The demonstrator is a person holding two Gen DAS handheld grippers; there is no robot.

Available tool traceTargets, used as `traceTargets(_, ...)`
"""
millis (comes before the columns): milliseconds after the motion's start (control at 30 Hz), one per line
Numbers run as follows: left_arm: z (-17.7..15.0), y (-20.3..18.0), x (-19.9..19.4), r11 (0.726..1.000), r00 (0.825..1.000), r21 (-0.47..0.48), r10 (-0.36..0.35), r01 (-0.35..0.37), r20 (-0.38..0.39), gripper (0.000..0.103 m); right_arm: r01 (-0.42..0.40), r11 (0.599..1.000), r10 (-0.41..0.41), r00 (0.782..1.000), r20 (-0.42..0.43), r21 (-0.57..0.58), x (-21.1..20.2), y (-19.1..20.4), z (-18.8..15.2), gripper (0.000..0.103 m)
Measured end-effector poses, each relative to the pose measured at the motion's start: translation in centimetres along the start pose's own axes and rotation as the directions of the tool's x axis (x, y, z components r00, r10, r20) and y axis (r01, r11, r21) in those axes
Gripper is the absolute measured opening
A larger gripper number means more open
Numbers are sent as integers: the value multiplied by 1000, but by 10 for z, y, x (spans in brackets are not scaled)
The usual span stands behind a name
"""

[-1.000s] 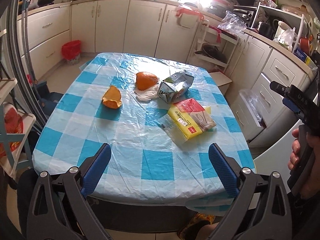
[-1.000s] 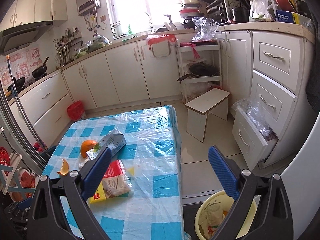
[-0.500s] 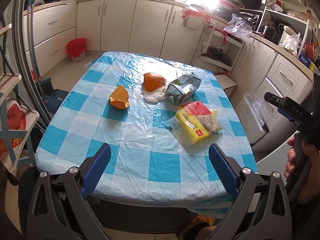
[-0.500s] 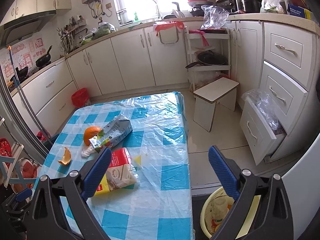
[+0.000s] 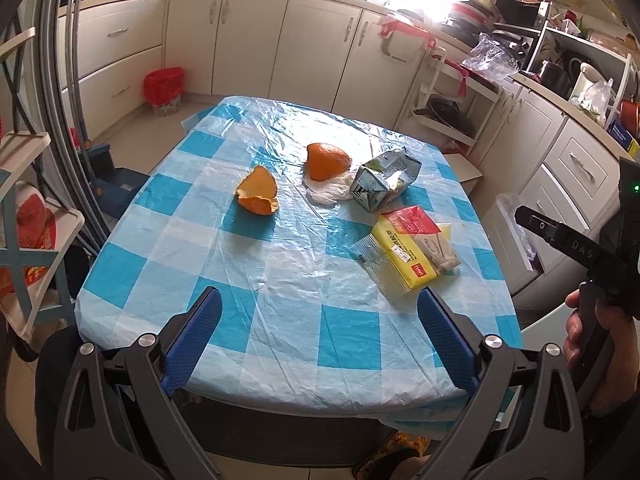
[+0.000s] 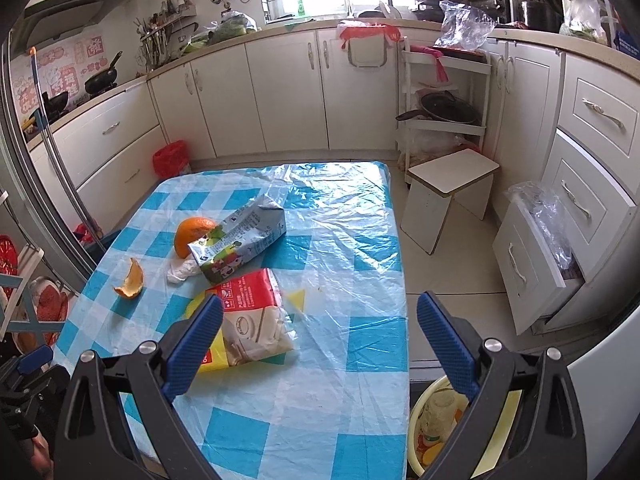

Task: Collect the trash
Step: 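Bring both open tools back over the table, then grasp the yellow-and-red printed bag with the right gripper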

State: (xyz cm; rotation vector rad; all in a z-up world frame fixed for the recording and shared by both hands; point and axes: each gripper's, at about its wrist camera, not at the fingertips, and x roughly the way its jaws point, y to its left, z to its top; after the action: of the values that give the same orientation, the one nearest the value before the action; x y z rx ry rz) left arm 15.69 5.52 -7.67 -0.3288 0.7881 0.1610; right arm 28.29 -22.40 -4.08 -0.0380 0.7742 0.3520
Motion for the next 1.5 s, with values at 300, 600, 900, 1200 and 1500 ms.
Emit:
traceTargets(300, 7, 29, 9, 997, 999, -63, 36, -36, -4, 94, -45, 995, 37, 996, -85, -87, 26, 25, -8, 94)
traceTargets(600, 11, 57, 16, 989, 998, -129, 68, -69, -9, 94, -50, 993, 33, 987, -158, -103, 56, 37, -17, 94)
traceTargets(900, 12, 70, 20, 986, 997, -147, 76, -77, -14, 94, -54, 998, 57, 974, -221, 16, 89, 24, -20, 94)
traceTargets(1200, 12, 79, 25, 983, 996, -161, 84, -86, -20, 94, -81, 997, 78, 964, -255, 0, 106, 32, -25, 81)
traceTargets(1500, 10, 82, 31, 982, 995, -162, 90, -94, -30, 94, -129, 987, 102, 960, -260, -91, 106, 52, -29, 21)
